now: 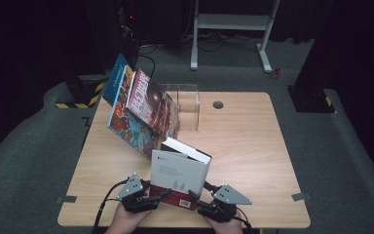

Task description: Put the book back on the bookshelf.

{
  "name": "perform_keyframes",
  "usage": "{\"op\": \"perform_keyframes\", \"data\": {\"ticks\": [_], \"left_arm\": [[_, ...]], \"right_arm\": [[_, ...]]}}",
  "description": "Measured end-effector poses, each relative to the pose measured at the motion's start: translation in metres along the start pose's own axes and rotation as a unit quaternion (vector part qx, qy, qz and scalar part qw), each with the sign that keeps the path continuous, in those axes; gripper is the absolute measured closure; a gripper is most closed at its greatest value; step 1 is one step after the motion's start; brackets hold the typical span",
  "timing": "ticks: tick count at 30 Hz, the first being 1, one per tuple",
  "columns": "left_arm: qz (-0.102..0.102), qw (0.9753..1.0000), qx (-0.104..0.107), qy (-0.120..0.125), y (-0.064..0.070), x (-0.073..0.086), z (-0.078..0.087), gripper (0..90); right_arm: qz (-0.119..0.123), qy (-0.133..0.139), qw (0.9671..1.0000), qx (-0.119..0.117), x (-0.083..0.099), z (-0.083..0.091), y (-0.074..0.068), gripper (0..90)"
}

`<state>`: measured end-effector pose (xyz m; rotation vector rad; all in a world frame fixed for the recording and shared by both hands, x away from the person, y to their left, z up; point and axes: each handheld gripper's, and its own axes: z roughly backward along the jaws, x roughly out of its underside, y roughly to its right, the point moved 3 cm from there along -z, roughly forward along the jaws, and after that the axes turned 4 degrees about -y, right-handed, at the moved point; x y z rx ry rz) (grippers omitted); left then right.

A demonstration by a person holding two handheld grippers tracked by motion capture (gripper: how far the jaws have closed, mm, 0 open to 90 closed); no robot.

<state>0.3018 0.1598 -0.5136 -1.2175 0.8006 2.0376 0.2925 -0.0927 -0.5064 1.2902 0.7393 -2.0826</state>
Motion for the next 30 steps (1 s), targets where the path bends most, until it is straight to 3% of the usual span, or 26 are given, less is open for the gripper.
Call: {"op": "perform_keyframes", "data": {"ticks": [7, 9, 12, 14, 20, 22, 23, 24, 27, 29, 30], "left_arm": [[0.004, 0.9999, -0.007, 0.007, -0.002, -0.001, 0.009, 45.9], [0.013, 0.9994, -0.025, 0.02, -0.005, -0.003, 0.014, 43.5], [0.022, 0.999, -0.029, 0.028, -0.009, -0.003, 0.017, 50.7], [0.015, 0.9987, -0.039, 0.03, -0.009, -0.002, 0.017, 55.0], [0.007, 0.9978, -0.054, 0.038, -0.008, 0.0, 0.019, 55.0], [0.004, 0.9955, -0.079, 0.053, -0.008, 0.0, 0.022, 55.8], [0.002, 0.9924, -0.103, 0.067, -0.008, 0.0, 0.025, 57.1], [0.009, 0.9906, -0.113, 0.077, -0.008, 0.0, 0.027, 56.1], [0.01, 0.9924, -0.105, 0.064, -0.008, 0.001, 0.024, 55.8], [0.022, 0.9956, -0.084, 0.037, -0.009, 0.004, 0.015, 53.7], [0.025, 0.996, -0.081, 0.03, -0.009, 0.007, 0.011, 52.2]], "right_arm": [[0.002, 0.0, 1.0, -0.007, 0.0, -0.001, -0.001, 42.1], [0.002, 0.0, 1.0, -0.006, 0.0, -0.001, -0.001, 42.8], [0.002, 0.002, 1.0, -0.005, 0.001, -0.001, -0.001, 43.4], [0.002, 0.002, 1.0, -0.006, 0.0, -0.001, 0.0, 43.3], [0.012, 0.001, 0.9999, -0.007, 0.001, 0.0, -0.002, 44.1], [0.016, 0.003, 0.9998, -0.011, 0.001, 0.0, -0.003, 44.7], [0.019, 0.002, 0.9998, -0.011, 0.001, 0.0, -0.004, 45.2], [0.023, 0.003, 0.9997, -0.01, 0.001, 0.0, -0.005, 46.2], [0.024, 0.005, 0.9997, -0.008, 0.001, 0.0, -0.007, 46.5], [0.031, 0.005, 0.9995, -0.006, 0.001, 0.0, -0.007, 46.2], [0.032, 0.004, 0.9995, -0.007, 0.001, -0.001, -0.008, 46.2]]}}
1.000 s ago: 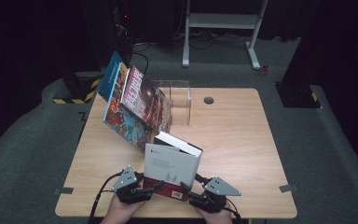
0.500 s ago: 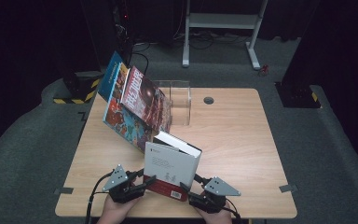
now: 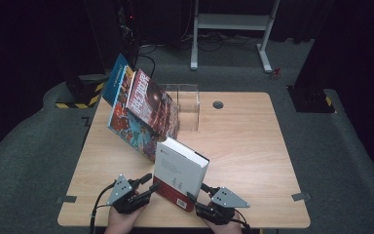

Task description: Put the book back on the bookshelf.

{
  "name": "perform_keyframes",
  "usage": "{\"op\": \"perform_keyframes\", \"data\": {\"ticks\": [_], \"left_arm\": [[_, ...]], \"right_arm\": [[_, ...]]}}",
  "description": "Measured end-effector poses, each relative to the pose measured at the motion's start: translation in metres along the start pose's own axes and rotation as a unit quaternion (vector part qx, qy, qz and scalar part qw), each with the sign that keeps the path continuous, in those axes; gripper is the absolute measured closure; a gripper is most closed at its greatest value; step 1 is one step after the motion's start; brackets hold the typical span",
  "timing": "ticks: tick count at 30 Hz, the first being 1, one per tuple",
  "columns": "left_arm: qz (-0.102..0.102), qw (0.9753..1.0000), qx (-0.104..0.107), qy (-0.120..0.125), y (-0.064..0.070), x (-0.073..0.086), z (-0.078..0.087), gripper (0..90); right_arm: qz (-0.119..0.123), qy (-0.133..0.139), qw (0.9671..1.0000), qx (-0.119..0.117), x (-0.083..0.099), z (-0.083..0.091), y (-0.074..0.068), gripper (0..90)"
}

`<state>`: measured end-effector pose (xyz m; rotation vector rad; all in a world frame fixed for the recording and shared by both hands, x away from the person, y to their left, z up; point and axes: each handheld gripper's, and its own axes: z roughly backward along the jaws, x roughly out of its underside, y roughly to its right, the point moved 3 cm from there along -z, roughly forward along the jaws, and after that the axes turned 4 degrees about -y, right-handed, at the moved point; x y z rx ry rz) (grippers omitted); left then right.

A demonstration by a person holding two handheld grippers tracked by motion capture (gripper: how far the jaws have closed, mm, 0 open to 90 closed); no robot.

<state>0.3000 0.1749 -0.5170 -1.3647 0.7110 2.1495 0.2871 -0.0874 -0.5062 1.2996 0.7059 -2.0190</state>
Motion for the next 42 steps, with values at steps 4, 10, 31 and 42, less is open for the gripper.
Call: {"op": "perform_keyframes", "data": {"ticks": [4, 10, 31, 42], "left_arm": [[-0.006, 0.9999, -0.012, 0.009, 0.005, 0.003, -0.002, 51.7], [0.011, 0.999, -0.031, 0.03, -0.005, -0.001, 0.008, 43.5], [0.004, 0.9994, -0.013, 0.031, -0.004, -0.004, 0.009, 33.5], [0.007, 0.9995, -0.017, 0.025, -0.004, -0.003, 0.008, 32.4]], "right_arm": [[0.016, 0.001, 0.9999, 0.0, -0.001, -0.001, -0.005, 46.6], [0.049, 0.003, 0.9988, 0.0, 0.0, -0.001, -0.011, 47.3], [0.025, 0.033, 0.999, -0.021, -0.011, -0.005, -0.018, 45.5], [0.021, 0.026, 0.9991, -0.025, -0.015, -0.008, -0.016, 46.8]]}}
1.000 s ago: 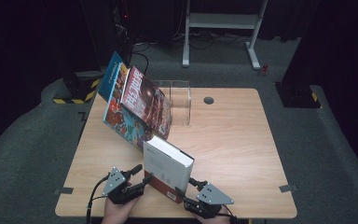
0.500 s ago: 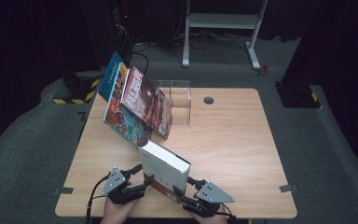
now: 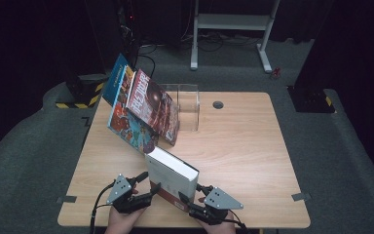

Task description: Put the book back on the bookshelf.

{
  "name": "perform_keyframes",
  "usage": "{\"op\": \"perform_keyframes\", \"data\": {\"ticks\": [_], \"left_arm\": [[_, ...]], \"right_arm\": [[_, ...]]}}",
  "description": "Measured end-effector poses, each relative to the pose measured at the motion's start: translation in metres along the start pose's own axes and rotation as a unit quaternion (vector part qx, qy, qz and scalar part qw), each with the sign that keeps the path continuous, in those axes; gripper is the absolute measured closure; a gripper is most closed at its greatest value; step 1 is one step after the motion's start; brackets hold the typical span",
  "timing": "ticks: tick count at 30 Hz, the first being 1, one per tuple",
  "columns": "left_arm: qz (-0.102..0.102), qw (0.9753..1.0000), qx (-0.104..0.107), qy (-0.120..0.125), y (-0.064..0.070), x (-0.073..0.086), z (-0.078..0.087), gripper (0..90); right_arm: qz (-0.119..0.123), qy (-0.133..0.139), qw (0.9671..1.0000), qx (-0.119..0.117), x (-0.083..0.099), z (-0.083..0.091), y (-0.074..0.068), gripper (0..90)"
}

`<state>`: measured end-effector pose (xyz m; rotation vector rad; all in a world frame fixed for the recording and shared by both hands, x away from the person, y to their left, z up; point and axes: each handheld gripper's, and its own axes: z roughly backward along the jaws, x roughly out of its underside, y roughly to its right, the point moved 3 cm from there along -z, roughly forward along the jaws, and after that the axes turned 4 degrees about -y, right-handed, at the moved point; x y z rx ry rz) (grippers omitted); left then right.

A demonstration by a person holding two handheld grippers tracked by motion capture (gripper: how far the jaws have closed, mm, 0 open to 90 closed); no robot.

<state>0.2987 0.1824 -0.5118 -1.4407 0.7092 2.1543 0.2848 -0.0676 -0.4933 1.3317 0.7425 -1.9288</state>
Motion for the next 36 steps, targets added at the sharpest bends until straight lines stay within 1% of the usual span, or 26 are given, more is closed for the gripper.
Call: {"op": "perform_keyframes", "data": {"ticks": [2, 3, 4, 9, 11, 13, 16, 21, 26, 29, 33, 36], "left_arm": [[-0.001, 1.0, -0.002, 0.001, 0.0006, 0.0, -0.0001, 32.5], [-0.002, 1.0, -0.002, 0.001, 0.0007, 0.0001, -0.0002, 32.7], [-0.004, 1.0, -0.002, 0.0, 0.0006, 0.0003, -0.0004, 32.8], [-0.003, 1.0, -0.001, -0.002, 0.0021, 0.001, -0.0015, 32.4], [-0.005, 1.0, -0.002, -0.002, 0.002, 0.0008, -0.0017, 32.4], [-0.003, 1.0, -0.002, -0.002, 0.0022, 0.0006, -0.0019, 32.4], [-0.004, 1.0, -0.003, -0.002, 0.0022, 0.0006, -0.0019, 32.7], [-0.003, 1.0, -0.001, -0.002, 0.0021, 0.0005, -0.002, 33.0], [-0.008, 1.0, 0.0, -0.006, 0.0037, 0.0009, -0.003, 33.3], [-0.008, 0.9999, 0.001, -0.006, 0.0042, 0.0011, -0.0036, 33.3], [-0.006, 1.0, 0.002, -0.006, 0.0042, 0.0011, -0.0039, 33.2], [-0.006, 1.0, 0.002, -0.007, 0.0041, 0.0014, -0.004, 33.3]], "right_arm": [[-0.004, 0.001, 1.0, 0.002, -0.0007, -0.0002, 0.0001, 45.1], [-0.005, 0.002, 0.9999, 0.009, -0.0011, -0.0006, -0.0004, 43.8], [-0.006, 0.003, 0.9999, 0.011, -0.0013, -0.0008, -0.0008, 43.7], [-0.009, 0.01, 0.9998, 0.015, -0.003, -0.0022, -0.0025, 38.7], [-0.005, 0.011, 0.9996, 0.026, -0.0035, -0.0026, -0.0031, 40.1], [0.005, 0.014, 0.9993, 0.033, -0.0038, -0.003, -0.0047, 41.7], [0.015, 0.015, 0.999, 0.038, -0.0043, -0.003, -0.0072, 43.3], [0.013, 0.014, 0.9991, 0.037, -0.0044, -0.0022, -0.0067, 44.7], [-0.008, 0.012, 0.9992, 0.036, -0.0054, -0.0029, -0.0062, 44.6], [-0.015, 0.011, 0.9995, 0.026, -0.0059, -0.0036, -0.0052, 42.7], [-0.016, 0.011, 0.9996, 0.022, -0.0059, -0.0046, -0.0055, 40.1], [-0.016, 0.01, 0.9995, 0.025, -0.0058, -0.0051, -0.0055, 42.1]]}}
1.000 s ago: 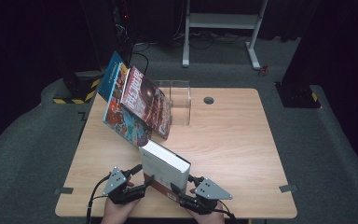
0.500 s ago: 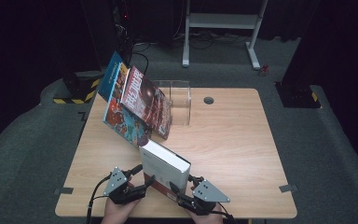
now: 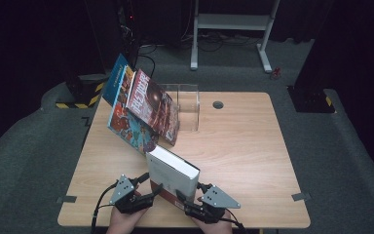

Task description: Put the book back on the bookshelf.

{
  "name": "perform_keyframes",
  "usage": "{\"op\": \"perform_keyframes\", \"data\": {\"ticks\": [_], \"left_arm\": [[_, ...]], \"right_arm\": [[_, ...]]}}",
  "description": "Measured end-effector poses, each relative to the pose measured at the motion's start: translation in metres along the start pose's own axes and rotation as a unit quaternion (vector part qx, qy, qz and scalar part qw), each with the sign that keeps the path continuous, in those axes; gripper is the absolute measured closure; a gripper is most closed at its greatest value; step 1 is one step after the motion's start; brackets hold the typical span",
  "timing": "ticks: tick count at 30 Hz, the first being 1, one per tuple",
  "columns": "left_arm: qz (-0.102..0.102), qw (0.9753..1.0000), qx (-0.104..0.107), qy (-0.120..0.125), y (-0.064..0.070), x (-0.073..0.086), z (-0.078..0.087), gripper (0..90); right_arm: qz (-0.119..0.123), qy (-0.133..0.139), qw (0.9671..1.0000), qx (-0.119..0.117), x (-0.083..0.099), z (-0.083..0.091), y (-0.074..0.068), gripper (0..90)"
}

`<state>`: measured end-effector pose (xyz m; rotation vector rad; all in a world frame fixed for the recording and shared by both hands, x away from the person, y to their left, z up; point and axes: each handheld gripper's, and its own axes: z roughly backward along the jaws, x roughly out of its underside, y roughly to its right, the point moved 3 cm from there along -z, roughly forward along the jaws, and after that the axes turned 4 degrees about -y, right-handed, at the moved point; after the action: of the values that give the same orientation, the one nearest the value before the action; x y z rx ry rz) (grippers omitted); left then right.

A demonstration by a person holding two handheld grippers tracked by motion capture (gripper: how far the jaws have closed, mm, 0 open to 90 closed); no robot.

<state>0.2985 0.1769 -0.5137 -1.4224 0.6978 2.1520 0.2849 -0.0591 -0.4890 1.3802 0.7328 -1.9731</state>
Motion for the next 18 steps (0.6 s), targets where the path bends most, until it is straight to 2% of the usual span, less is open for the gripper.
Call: {"op": "perform_keyframes", "data": {"ticks": [4, 14, 18], "left_arm": [[0.0, 1.0, 0.0, 0.0, -0.0003, 0.0, 0.0, 33.3], [-0.001, 1.0, 0.001, -0.006, 0.0008, 0.0006, -0.0017, 33.5], [0.0, 1.0, 0.0, -0.009, 0.0, 0.0003, -0.0015, 33.4]], "right_arm": [[-0.002, 0.002, 1.0, 0.0, -0.0003, 0.0005, 0.0011, 45.4], [-0.005, 0.001, 1.0, -0.004, -0.0045, -0.003, 0.0039, 44.6], [-0.003, -0.004, 0.9998, -0.021, -0.0057, -0.0019, 0.0048, 48.8]]}}
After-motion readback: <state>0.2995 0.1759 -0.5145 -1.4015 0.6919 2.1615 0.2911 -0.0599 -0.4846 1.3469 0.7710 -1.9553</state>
